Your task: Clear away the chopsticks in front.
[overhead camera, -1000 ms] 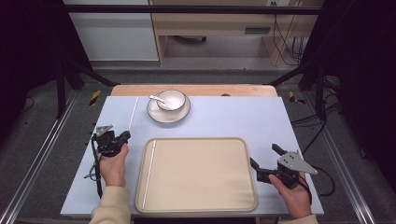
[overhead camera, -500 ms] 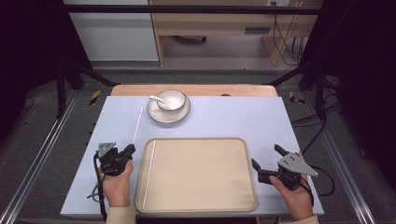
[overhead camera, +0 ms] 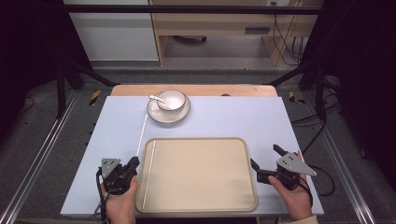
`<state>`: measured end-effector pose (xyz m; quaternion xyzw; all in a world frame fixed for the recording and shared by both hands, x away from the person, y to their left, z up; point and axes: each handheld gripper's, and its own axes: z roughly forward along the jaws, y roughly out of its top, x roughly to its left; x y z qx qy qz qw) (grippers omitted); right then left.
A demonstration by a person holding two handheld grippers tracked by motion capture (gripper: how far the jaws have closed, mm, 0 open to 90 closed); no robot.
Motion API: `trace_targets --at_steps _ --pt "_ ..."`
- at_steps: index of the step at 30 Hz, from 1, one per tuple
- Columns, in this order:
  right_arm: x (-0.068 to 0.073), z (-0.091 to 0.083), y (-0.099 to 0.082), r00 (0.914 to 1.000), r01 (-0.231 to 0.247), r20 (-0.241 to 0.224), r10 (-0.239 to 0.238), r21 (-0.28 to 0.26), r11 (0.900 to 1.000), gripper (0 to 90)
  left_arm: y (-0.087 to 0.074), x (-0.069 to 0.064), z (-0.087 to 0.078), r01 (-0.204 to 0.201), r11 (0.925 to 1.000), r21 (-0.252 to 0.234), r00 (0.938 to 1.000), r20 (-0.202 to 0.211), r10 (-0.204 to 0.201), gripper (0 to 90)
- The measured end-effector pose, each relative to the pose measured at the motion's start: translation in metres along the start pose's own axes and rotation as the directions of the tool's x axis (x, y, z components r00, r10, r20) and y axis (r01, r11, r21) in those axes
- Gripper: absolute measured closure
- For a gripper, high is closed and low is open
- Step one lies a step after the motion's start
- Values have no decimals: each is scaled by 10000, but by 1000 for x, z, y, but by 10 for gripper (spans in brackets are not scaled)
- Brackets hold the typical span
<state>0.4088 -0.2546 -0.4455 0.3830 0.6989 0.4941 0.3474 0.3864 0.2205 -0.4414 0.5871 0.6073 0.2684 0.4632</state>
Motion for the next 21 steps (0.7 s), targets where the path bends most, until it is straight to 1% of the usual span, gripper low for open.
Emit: trace_targets --at_steps 1,3,4,6,8,9,15,17,19,21 --pt "0 0 0 10000 29 1 -29 -6 10000 49 -1 -2 -2 59 10000 -74 10000 25 -59 852" --pt "1 0 0 10000 46 -28 -46 14 10000 49 -7 -12 -6 -71 9999 -72 9999 82 72 852" --pt "2 0 0 10000 69 -22 -69 7 10000 49 -7 -12 -6 -71 9999 -72 9999 82 72 852" --pt "2 0 1 10000 64 -29 -64 -7 10000 48 -13 -20 -12 -66 9998 -164 10000 52 67 853" --pt "3 0 1 10000 92 -29 -92 22 10000 49 -15 -23 -13 -118 9998 -177 9999 4 118 853" --pt "3 0 1 9999 114 -36 -113 19 9999 48 -17 -27 -15 -181 9997 -173 9998 17 181 853" --pt "3 1 0 9999 136 -36 -136 116 9998 47 -34 -35 -18 -52 10000 -49 10000 -43 52 852" --pt "3 1 0 9999 141 -32 -141 115 9998 47 -40 -38 -17 -1 10000 56 10000 5 1 853" --pt "4 1 0 9999 120 -38 -119 167 9998 47 -46 -40 -16 -37 9997 221 10000 48 36 853" --pt "4 2 0 9998 207 -47 -206 163 9997 47 -51 -43 -16 -33 9996 287 10000 74 31 853"
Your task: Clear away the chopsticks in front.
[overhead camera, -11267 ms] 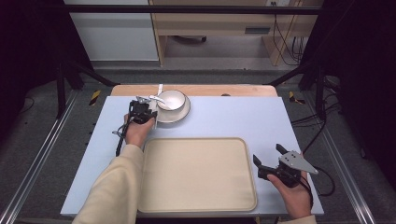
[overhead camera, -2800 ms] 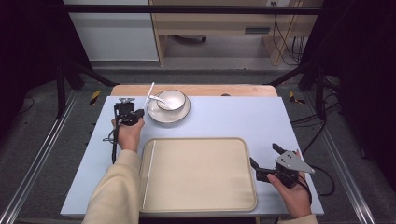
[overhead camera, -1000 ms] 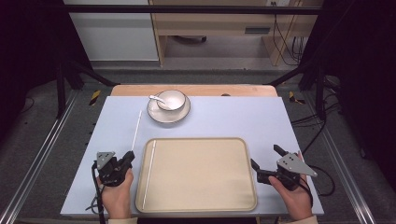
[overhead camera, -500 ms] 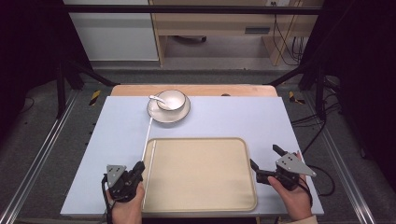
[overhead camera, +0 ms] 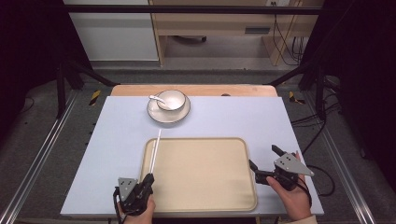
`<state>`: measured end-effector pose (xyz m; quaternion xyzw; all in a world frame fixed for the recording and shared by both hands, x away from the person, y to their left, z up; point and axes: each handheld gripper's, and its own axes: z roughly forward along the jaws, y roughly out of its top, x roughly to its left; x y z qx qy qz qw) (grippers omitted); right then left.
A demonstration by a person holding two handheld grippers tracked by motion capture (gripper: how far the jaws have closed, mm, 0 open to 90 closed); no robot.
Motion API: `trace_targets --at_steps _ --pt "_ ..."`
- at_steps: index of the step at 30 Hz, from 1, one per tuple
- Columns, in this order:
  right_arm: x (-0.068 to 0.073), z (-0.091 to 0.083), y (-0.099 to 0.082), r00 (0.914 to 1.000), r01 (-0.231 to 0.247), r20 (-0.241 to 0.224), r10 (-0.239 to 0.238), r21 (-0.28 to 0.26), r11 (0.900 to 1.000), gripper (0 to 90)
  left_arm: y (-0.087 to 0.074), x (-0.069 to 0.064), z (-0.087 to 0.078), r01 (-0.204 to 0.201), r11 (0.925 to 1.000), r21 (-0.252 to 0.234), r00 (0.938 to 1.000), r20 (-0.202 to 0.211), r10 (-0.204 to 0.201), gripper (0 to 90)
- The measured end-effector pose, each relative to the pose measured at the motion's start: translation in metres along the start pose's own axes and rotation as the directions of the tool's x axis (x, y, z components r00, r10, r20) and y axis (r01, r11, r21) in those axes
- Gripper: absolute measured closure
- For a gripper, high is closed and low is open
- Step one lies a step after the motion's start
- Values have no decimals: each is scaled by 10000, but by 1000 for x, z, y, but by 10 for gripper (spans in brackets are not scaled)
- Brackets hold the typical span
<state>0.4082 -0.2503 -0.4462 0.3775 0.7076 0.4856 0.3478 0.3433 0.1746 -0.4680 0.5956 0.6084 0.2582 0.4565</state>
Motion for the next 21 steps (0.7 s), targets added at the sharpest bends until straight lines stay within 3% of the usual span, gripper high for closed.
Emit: trace_targets --at_steps 9,21 --pt "0 0 0 10000 12 -12 -12 31 10000 50 -11 -3 5 -219 9986 477 9996 -148 227 852" --pt "2 0 0 10000 63 -57 -63 92 9999 50 -23 3 10 -38 9968 801 9980 -628 88 852"
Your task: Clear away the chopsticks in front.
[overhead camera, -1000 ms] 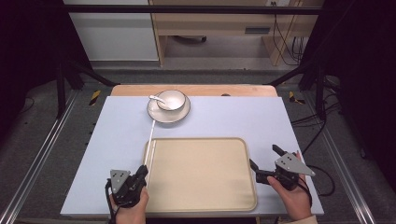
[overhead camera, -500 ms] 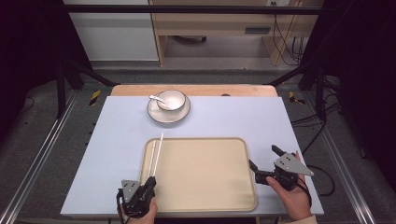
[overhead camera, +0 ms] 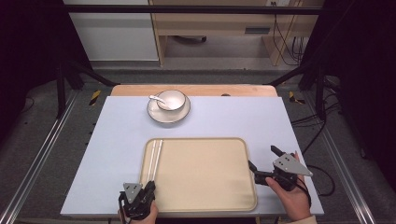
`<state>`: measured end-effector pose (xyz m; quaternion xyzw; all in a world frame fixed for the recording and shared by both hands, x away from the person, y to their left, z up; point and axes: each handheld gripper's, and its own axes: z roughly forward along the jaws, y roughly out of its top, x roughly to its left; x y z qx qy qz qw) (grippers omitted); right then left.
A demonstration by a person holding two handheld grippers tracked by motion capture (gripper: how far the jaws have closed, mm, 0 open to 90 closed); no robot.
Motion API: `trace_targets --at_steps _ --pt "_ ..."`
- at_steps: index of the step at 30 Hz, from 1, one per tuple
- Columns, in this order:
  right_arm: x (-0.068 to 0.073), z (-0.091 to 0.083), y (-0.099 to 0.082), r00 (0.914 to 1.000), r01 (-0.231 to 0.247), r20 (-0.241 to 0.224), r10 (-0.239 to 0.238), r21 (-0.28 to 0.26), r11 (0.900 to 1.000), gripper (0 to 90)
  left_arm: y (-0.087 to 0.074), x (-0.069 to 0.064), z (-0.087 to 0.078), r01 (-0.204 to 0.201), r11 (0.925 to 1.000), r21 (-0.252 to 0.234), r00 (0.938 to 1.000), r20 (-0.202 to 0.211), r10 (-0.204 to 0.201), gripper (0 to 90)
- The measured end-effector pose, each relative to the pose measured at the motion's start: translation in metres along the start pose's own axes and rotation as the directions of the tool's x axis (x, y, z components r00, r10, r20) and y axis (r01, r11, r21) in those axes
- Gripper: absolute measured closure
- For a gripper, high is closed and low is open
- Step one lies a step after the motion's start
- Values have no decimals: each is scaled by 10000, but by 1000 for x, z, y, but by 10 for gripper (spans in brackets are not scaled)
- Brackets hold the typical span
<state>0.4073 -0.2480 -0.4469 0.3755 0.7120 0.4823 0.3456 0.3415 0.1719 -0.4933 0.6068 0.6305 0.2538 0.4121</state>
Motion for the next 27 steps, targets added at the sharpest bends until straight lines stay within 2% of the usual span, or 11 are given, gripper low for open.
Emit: trace_targets --at_steps 15,17,19,24,26,27 --pt "1 1 0 10000 68 -59 -68 37 10000 49 2 5 4 45 9998 -171 9998 -174 -48 846" --pt "0 1 0 10000 68 -64 -68 27 10000 49 3 5 3 48 9995 -300 9998 -183 -53 814" --pt "0 1 0 10000 61 -58 -61 34 10000 49 4 5 3 -46 9992 -405 9997 -239 36 806" --pt "0 1 -1 10000 23 -62 -23 57 10000 49 8 0 0 -377 9966 -738 9990 -265 358 719" --pt "-1 2 -1 10000 68 -64 -68 72 10000 48 15 -5 -1 -699 9935 -899 9976 -90 693 698" --pt "-1 2 -1 10000 44 -49 -43 100 9999 48 24 -9 2 -869 9934 -750 9954 336 896 649"
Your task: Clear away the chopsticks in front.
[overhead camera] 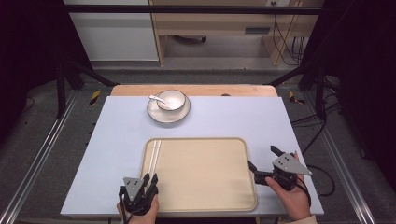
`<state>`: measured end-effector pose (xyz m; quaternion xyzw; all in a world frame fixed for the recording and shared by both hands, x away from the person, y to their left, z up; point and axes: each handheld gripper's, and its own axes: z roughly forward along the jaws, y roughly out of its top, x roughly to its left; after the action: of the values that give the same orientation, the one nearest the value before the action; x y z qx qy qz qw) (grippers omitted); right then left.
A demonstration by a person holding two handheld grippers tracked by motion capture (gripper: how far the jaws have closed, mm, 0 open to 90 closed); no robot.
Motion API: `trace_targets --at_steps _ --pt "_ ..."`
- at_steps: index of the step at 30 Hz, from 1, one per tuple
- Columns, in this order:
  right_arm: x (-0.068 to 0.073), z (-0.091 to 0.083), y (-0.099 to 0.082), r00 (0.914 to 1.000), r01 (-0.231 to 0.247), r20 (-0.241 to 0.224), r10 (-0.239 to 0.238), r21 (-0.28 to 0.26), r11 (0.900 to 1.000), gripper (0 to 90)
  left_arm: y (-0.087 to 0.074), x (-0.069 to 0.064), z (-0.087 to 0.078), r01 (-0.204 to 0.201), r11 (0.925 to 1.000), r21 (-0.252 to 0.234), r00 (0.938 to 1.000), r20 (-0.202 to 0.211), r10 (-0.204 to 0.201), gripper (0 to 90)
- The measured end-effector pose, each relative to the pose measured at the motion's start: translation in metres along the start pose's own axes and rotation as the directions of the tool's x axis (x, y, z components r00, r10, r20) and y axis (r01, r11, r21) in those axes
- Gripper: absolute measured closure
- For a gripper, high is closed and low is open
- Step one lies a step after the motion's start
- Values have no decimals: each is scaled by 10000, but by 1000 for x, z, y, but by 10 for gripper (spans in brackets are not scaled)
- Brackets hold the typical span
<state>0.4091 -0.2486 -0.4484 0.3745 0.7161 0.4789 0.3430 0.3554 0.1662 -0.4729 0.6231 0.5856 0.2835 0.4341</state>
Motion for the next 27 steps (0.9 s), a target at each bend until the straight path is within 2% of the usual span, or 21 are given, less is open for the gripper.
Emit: trace_targets --at_steps 2,4,7,10,11,14,15,17,18,21,22,23,25,26,27 --pt "0 0 0 10000 23 9 -23 41 10000 47 9 -4 1 -62 9998 -165 9998 211 66 624" --pt "-1 1 0 10000 41 36 -41 76 10000 47 20 -11 5 -579 9982 -171 9972 460 587 587" --pt "-1 2 -1 9999 111 68 -112 151 9998 46 31 -20 12 -986 9948 -246 9932 595 999 560" --pt "-1 2 -1 9999 86 52 -87 219 9997 44 39 -24 20 -1050 9936 -426 9905 843 1083 538" --pt "-2 2 -1 9999 105 61 -106 235 9997 44 45 -27 28 -1259 9914 -362 9868 981 1289 523" --pt "-2 2 -2 9999 106 74 -108 249 9996 44 56 -28 42 -1511 9882 -269 9816 1143 1532 507" --pt "-3 2 -2 9999 117 83 -119 258 9996 43 61 -27 48 -1592 9872 -106 9796 1222 1593 496" --pt "-2 3 -2 9999 82 82 -84 282 9996 43 71 -26 59 -2124 9770 203 9697 1278 2081 436" --pt "-2 3 -2 9999 81 84 -84 293 9995 43 74 -25 61 -2212 9750 188 9676 1294 2170 421" --pt "-2 3 -2 9999 112 80 -115 318 9994 43 80 -21 67 -2191 9756 108 9644 1539 2148 403" --pt "-2 3 -2 9998 161 84 -164 320 9994 42 85 -16 75 -2710 9617 420 9497 1745 2600 383" --pt "-2 3 -2 9998 158 79 -160 329 9993 41 88 -14 78 -2973 9536 474 9412 1823 2843 369" --pt "-3 4 -3 9999 149 65 -151 354 9993 42 93 -7 82 -2950 9546 414 9357 2150 2798 351" --pt "-3 4 -3 9999 133 56 -135 348 9993 42 96 -4 84 -3070 9508 413 9307 2219 2909 325" --pt "-3 4 -3 9999 138 58 -140 347 9993 42 98 -1 85 -3263 9445 386 9222 2322 3092 304"
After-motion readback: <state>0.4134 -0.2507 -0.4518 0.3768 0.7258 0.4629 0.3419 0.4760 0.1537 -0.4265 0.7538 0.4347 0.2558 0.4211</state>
